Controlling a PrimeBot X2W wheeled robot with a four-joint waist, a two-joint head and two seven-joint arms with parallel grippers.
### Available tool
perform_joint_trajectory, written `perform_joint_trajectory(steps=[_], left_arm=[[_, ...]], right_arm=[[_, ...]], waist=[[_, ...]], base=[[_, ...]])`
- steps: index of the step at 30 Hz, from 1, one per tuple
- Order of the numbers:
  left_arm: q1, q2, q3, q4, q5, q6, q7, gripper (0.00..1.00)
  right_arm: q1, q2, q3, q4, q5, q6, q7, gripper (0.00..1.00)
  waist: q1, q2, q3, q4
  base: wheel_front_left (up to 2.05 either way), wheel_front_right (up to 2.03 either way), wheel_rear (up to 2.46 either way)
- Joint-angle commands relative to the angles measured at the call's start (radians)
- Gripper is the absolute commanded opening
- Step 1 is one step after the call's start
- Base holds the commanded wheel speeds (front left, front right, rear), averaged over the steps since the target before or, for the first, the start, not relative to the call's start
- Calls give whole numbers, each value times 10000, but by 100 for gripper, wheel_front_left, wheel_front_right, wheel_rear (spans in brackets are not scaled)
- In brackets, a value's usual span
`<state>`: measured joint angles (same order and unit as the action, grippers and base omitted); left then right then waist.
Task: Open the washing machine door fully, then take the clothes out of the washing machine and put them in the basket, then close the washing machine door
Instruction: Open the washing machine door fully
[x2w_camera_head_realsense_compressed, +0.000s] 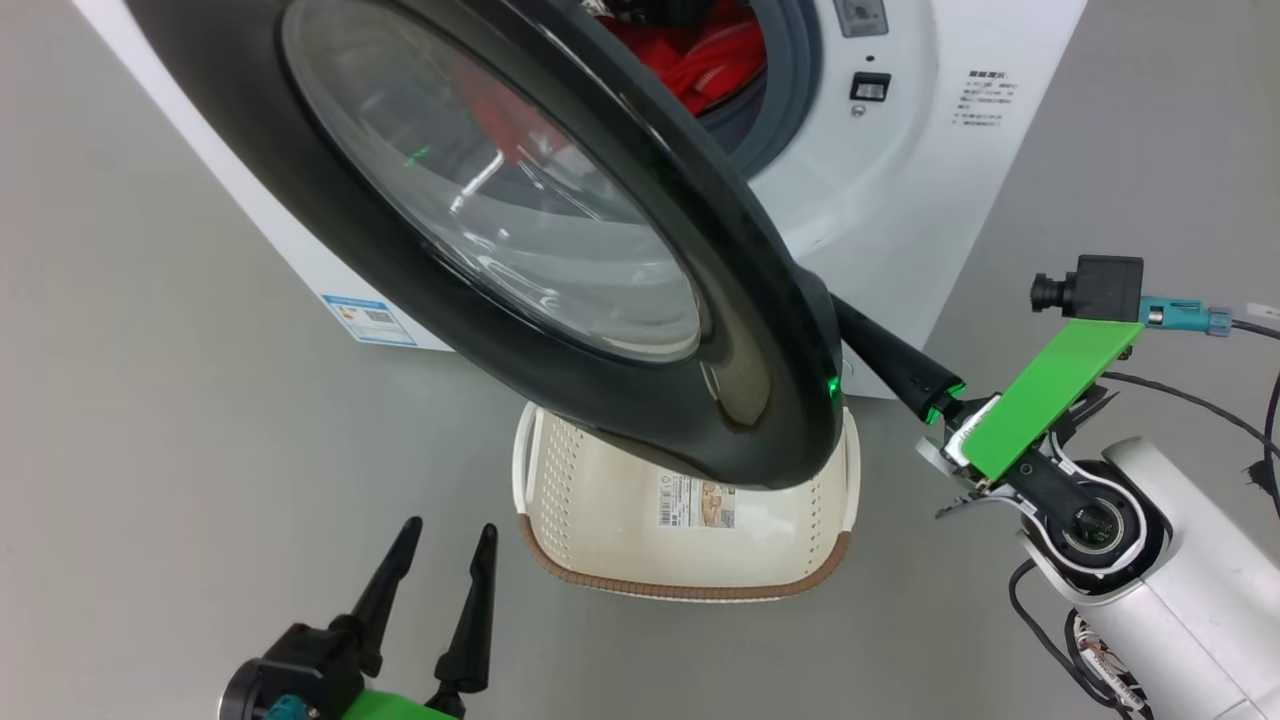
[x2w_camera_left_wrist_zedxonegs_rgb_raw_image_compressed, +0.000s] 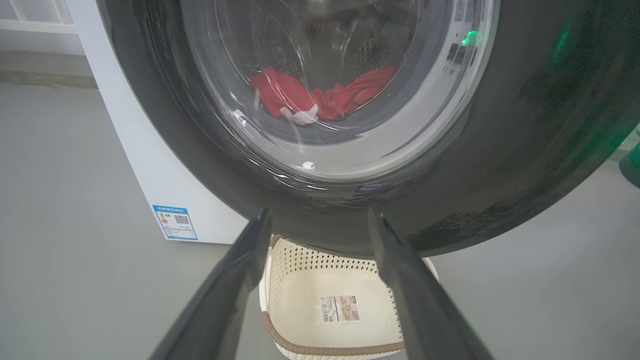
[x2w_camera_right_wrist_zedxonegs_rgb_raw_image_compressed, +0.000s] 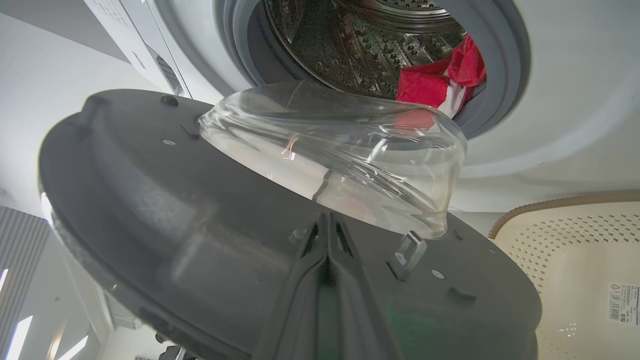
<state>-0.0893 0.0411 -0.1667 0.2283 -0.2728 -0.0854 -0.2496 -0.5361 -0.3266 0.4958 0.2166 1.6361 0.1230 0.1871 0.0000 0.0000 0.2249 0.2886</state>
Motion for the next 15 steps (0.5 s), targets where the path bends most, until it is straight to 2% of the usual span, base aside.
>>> perform_joint_trajectory(steps=[1, 15], left_arm=[[-236, 91, 258, -166, -62, 52, -122, 100], [152, 91, 340, -144, -41, 120, -122, 100]], right_arm=[[94, 225, 112, -320, 0, 77, 212, 0], [973, 768, 514, -677, -396, 77, 946, 0]], waist=[[0, 0, -106, 115], [0, 0, -764, 809]], base=[[0, 0, 0], [0, 0, 0]])
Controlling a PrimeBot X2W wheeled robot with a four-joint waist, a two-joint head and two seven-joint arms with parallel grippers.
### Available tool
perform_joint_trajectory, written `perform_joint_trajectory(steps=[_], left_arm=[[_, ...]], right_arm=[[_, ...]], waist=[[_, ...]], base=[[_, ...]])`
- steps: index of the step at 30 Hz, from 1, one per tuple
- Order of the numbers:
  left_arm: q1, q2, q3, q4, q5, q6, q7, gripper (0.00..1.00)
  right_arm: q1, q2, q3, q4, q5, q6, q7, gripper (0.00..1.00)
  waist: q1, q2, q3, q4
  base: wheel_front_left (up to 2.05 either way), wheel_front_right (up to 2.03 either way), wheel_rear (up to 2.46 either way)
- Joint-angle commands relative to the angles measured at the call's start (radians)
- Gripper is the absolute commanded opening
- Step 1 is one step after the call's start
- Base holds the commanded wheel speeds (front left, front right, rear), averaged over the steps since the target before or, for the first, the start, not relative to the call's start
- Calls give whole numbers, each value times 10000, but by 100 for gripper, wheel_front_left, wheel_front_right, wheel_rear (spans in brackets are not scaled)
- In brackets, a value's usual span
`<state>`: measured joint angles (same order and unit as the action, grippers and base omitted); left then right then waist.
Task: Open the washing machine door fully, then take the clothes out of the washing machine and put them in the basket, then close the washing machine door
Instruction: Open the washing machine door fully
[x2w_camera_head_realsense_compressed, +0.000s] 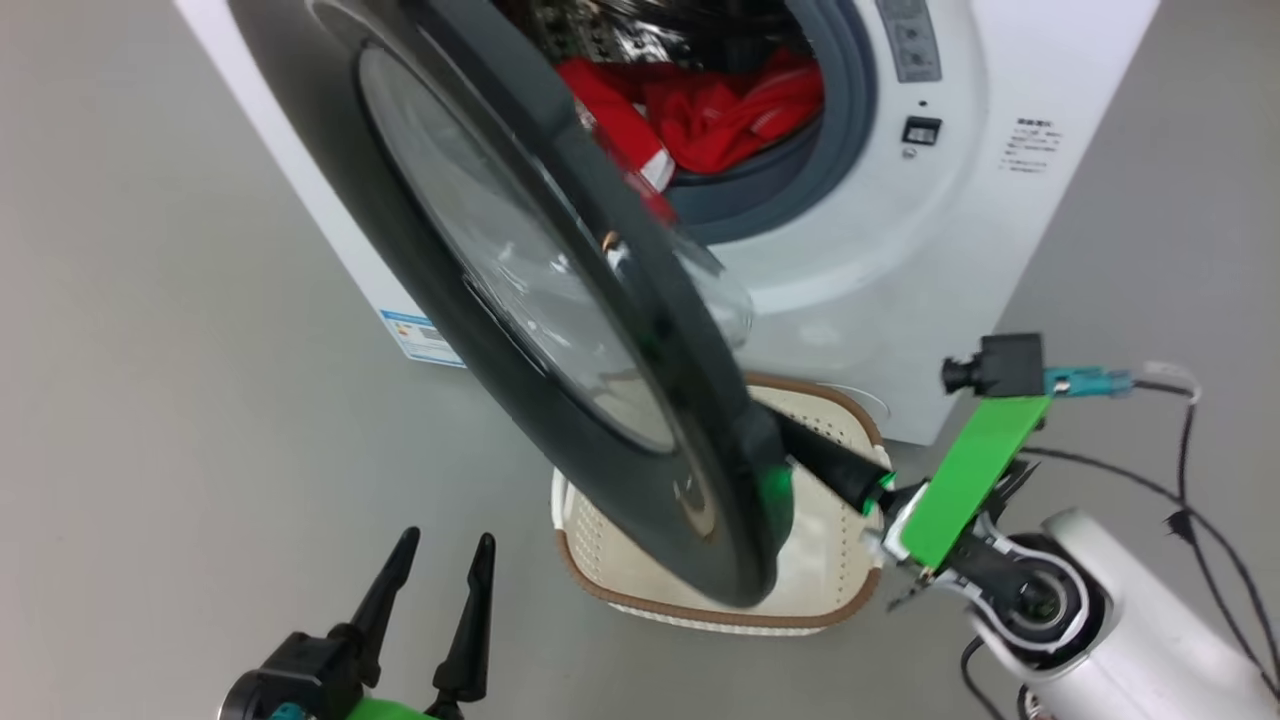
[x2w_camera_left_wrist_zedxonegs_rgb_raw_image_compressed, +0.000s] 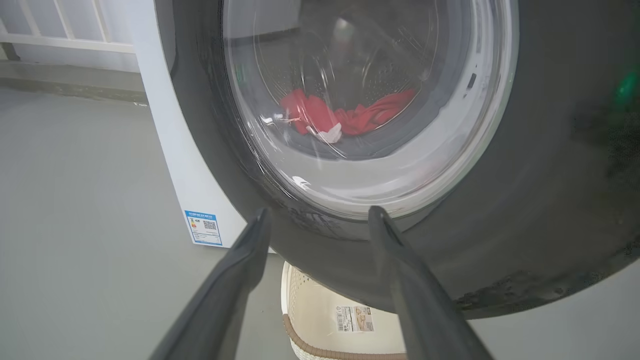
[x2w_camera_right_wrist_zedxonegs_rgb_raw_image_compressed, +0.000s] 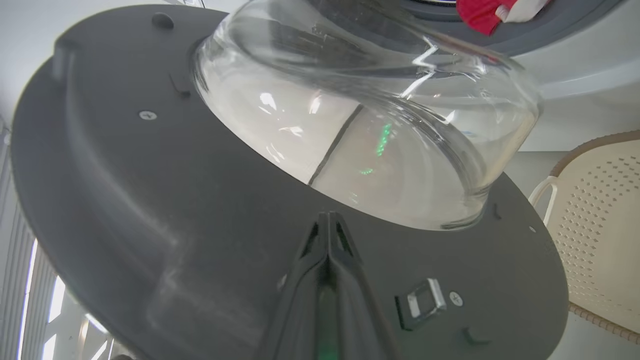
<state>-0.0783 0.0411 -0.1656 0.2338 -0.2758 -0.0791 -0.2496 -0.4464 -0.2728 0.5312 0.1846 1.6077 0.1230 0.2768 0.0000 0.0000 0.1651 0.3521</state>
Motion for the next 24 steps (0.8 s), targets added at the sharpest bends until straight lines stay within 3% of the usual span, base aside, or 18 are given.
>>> perform_joint_trajectory(steps=[1, 16, 24], left_arm=[[87, 91, 333, -183, 5, 46, -122, 100], [653, 91, 449, -177, 134, 234, -122, 100], [775, 91, 788, -475, 92, 523, -122, 100]], right_arm=[[131, 266, 211, -395, -142, 77, 90, 0], [761, 1025, 753, -655, -246, 77, 394, 0], [610, 1429, 1093, -679, -276, 77, 731, 0]], waist=[[0, 0, -220, 245], [0, 0, -954, 1387], [0, 0, -893, 1506]], base=[[0, 0, 0], [0, 0, 0], [0, 0, 0]])
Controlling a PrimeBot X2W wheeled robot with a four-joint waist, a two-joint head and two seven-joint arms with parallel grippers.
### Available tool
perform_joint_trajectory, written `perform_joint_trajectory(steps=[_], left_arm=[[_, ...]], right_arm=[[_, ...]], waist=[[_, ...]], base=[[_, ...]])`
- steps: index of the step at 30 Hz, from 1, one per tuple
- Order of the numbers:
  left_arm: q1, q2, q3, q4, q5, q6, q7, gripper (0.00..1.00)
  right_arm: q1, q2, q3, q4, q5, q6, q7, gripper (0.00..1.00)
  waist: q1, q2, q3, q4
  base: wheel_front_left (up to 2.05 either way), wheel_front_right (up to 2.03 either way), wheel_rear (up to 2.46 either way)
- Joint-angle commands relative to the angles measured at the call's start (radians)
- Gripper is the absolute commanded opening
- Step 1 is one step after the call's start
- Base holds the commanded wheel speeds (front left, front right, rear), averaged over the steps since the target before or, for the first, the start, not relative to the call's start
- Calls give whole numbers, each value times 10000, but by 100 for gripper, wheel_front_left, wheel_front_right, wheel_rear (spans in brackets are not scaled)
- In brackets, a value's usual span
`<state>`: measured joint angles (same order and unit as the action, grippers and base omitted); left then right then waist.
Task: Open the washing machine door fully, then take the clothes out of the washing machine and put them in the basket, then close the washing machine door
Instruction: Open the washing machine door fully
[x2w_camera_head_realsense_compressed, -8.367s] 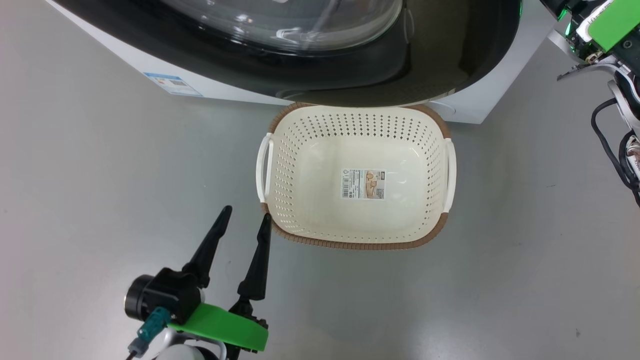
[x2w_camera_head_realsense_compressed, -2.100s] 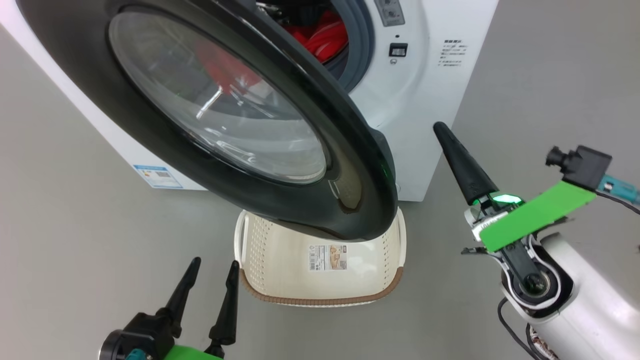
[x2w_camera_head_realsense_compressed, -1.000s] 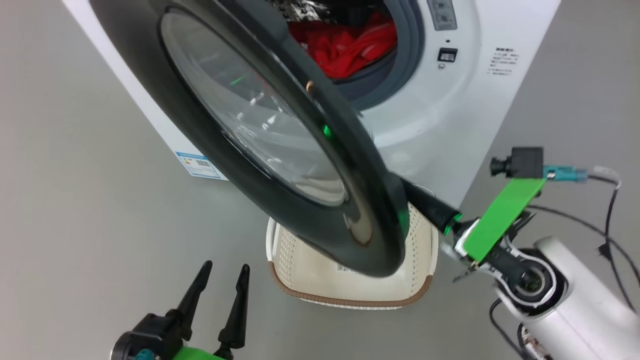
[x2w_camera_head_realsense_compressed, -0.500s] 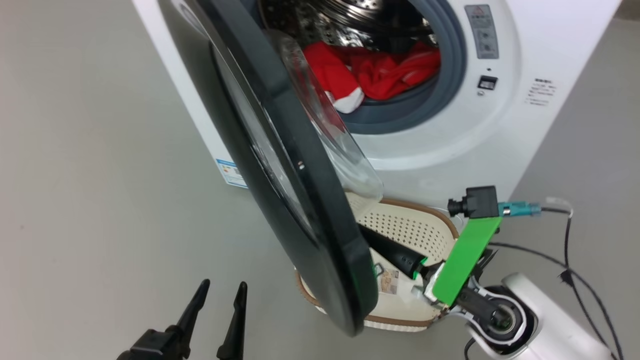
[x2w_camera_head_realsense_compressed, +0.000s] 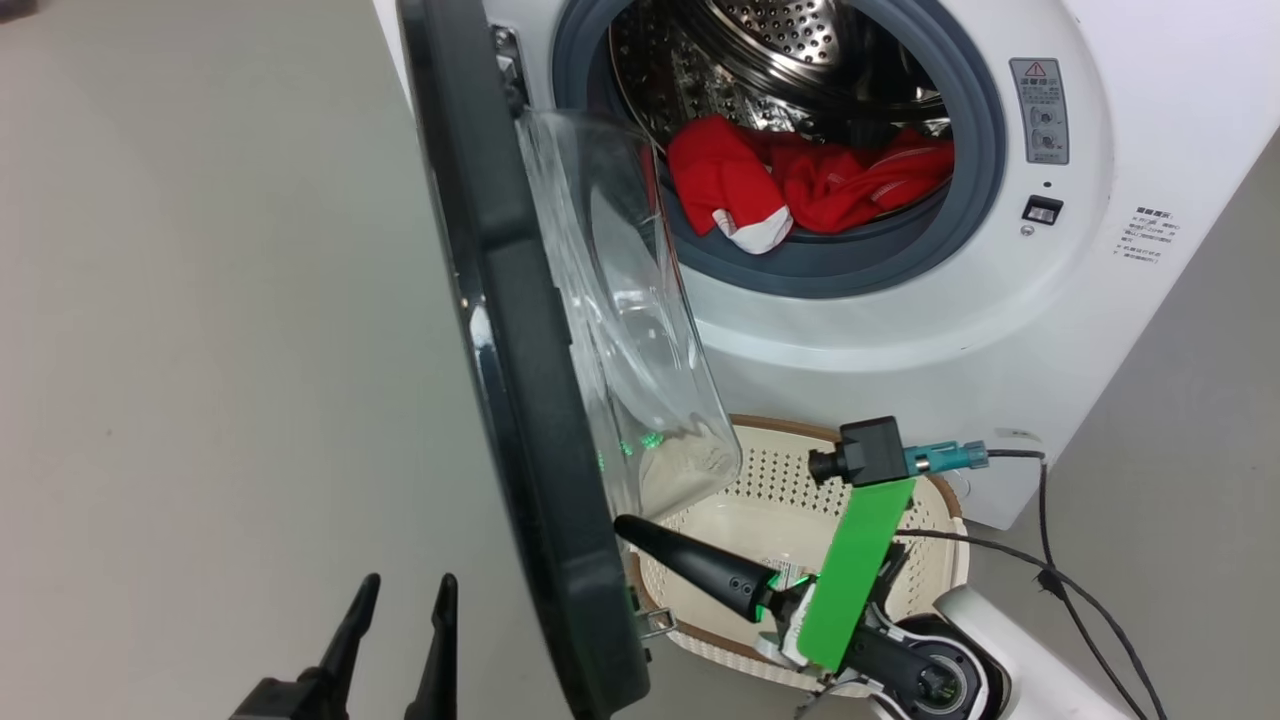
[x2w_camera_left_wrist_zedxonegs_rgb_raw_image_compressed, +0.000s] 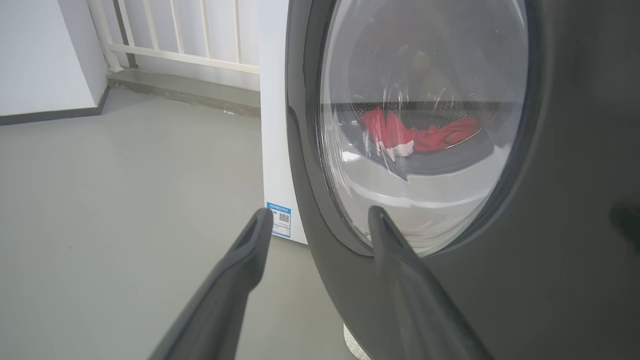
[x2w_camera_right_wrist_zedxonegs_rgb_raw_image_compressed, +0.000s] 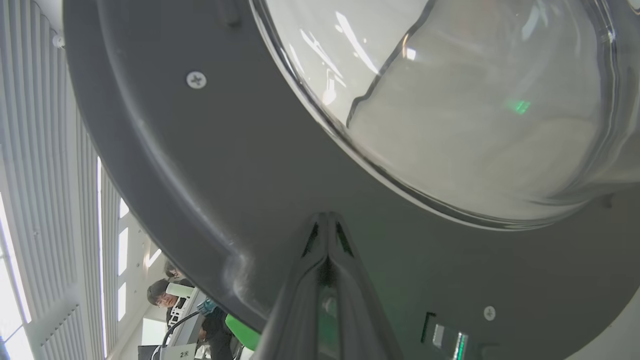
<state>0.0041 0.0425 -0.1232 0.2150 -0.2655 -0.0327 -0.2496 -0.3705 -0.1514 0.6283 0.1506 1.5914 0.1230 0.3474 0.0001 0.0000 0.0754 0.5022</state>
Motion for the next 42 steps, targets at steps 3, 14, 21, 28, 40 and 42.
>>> perform_joint_trajectory(steps=[3, 14, 21, 28, 40, 42], left_arm=[[-3, 77, 443, -356, -10, 115, -122, 100], [68, 77, 484, -462, -60, 146, -122, 100], [43, 77, 355, -364, -16, 17, -122, 100], [-59, 77, 259, -190, 48, -155, -122, 100], [-75, 77, 307, -167, 84, -189, -122, 100], [-64, 77, 319, -166, 94, -186, -122, 100]], right_arm=[[-183, 328, 192, -335, -122, 77, 80, 0], [-200, 398, 141, -186, -324, 77, -163, 5], [73, 52, 98, 47, -613, 77, -740, 100], [542, -391, 86, 671, -783, 77, -1668, 100], [1128, -1317, 371, 1563, -1317, 77, -3339, 100], [1178, -1441, 456, 1751, -1430, 77, -3698, 100]], waist=[[0, 0, 7, 30], [0, 0, -10, 27], [0, 0, -104, -42], [0, 0, -206, -142], [0, 0, -228, -520], [0, 0, -237, -565]], base=[[0, 0, 0], [0, 0, 0], [0, 0, 0], [0, 0, 0], [0, 0, 0], [0, 0, 0]])
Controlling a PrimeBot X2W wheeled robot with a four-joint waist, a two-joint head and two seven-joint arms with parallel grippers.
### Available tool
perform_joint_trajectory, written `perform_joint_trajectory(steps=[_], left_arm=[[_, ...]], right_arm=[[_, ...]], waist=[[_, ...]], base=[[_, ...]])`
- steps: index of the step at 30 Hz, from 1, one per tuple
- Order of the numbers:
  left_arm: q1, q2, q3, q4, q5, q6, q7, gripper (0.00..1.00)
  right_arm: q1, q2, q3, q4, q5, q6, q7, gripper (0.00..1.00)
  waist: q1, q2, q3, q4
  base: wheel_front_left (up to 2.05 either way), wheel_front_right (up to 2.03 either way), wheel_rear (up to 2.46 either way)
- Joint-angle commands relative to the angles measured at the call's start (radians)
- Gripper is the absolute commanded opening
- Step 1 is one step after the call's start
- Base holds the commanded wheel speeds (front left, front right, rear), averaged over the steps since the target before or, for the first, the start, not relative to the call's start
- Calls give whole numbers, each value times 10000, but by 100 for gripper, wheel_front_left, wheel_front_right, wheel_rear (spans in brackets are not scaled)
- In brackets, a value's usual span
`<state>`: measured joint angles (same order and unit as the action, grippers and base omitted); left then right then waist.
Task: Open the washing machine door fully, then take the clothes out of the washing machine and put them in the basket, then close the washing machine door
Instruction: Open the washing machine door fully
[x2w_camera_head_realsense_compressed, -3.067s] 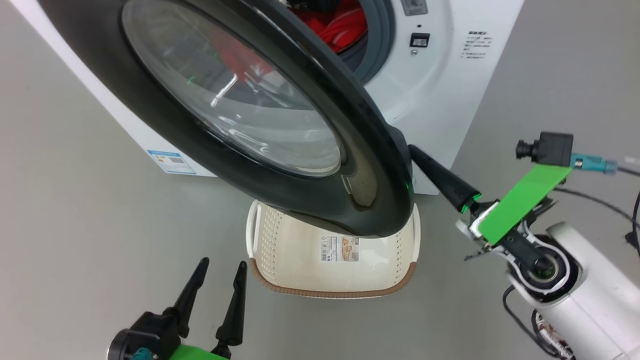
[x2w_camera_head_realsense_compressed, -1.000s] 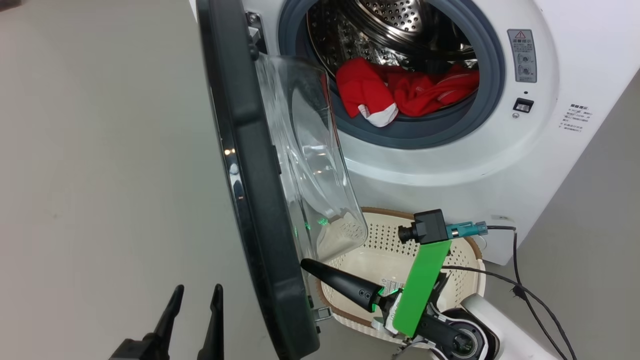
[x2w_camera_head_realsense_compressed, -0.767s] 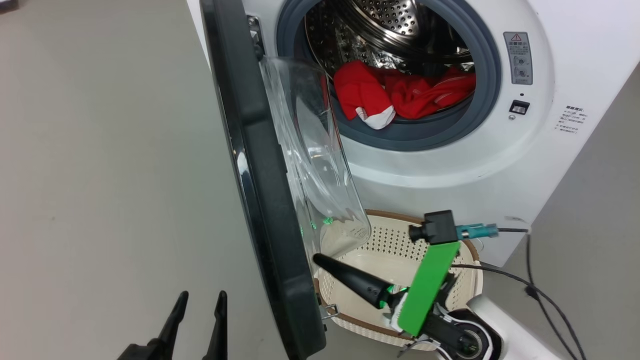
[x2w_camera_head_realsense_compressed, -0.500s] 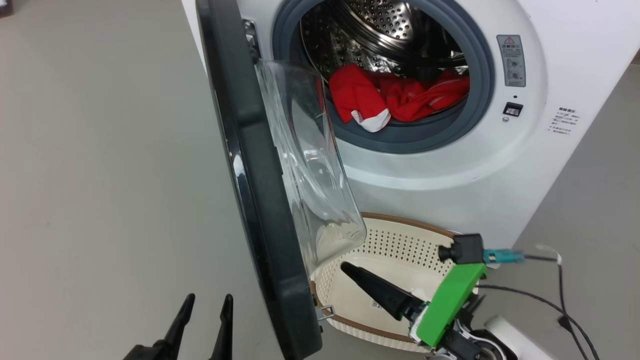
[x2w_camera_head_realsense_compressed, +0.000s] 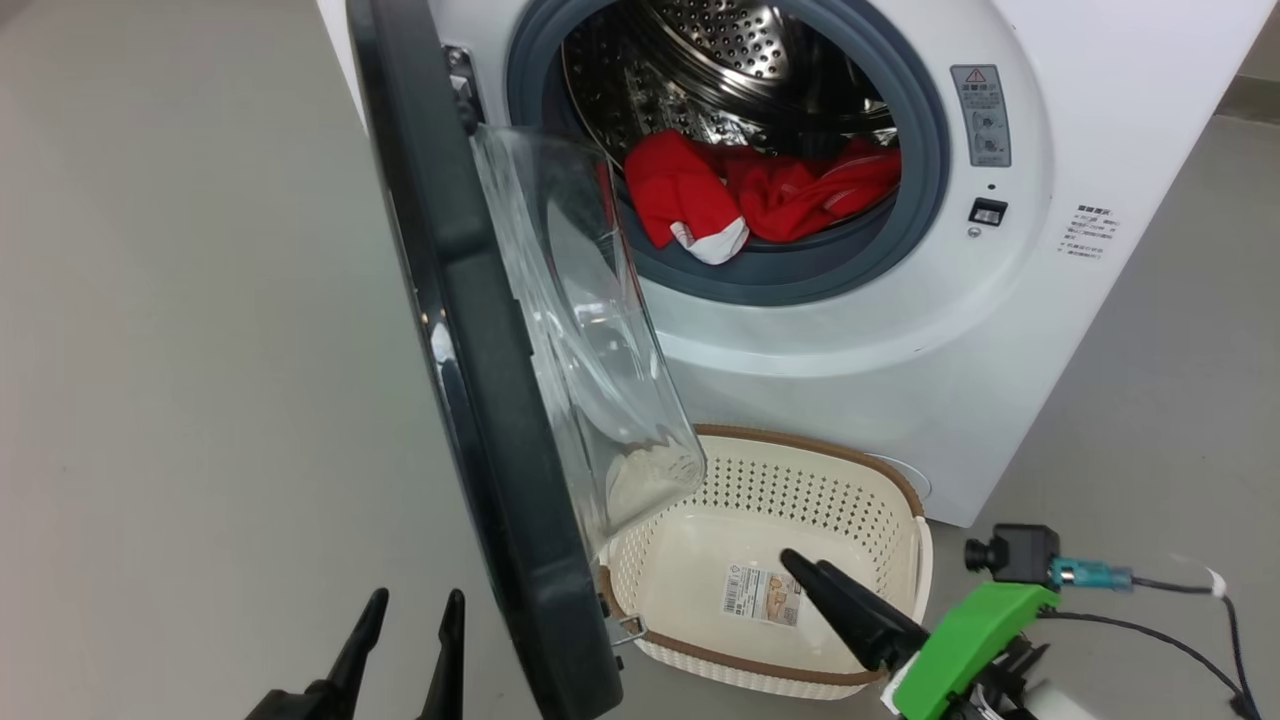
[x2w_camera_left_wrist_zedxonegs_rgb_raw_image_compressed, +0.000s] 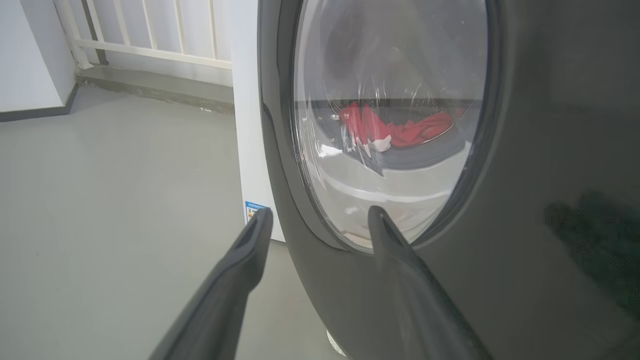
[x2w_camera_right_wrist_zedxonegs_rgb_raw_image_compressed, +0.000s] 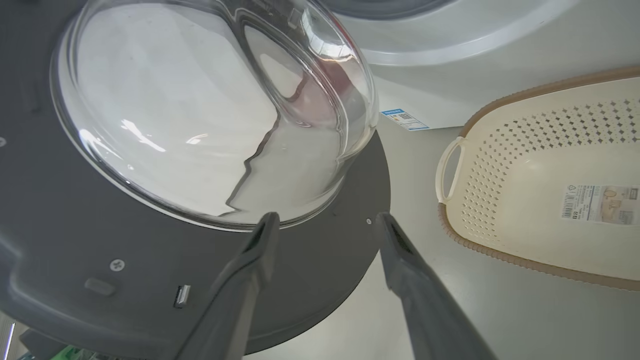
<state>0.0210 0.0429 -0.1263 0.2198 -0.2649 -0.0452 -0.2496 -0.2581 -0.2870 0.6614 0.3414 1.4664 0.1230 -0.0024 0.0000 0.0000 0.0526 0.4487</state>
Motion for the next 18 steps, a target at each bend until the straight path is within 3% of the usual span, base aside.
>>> perform_joint_trajectory(steps=[1, 8, 14, 18], left_arm=[[-234, 74, 355, -212, 89, -59, -122, 100], [-244, 74, 360, -202, 79, -32, -122, 100], [-245, 74, 385, -193, 42, -15, -122, 100], [-230, 74, 439, -191, 38, -22, -122, 100]], right_arm=[[73, -144, 151, -75, -224, 77, -397, 100], [135, -604, 520, 432, -739, 77, -1818, 100], [-60, -842, 1013, 1213, -1866, 77, -2505, 100], [-137, -748, 526, 1575, -2880, 77, -2585, 100]], waist=[[0, 0, -11, -46], [0, 0, -16, -106], [0, 0, -32, -166], [0, 0, -30, -210]], base=[[0, 0, 0], [0, 0, 0], [0, 0, 0], [0, 0, 0]])
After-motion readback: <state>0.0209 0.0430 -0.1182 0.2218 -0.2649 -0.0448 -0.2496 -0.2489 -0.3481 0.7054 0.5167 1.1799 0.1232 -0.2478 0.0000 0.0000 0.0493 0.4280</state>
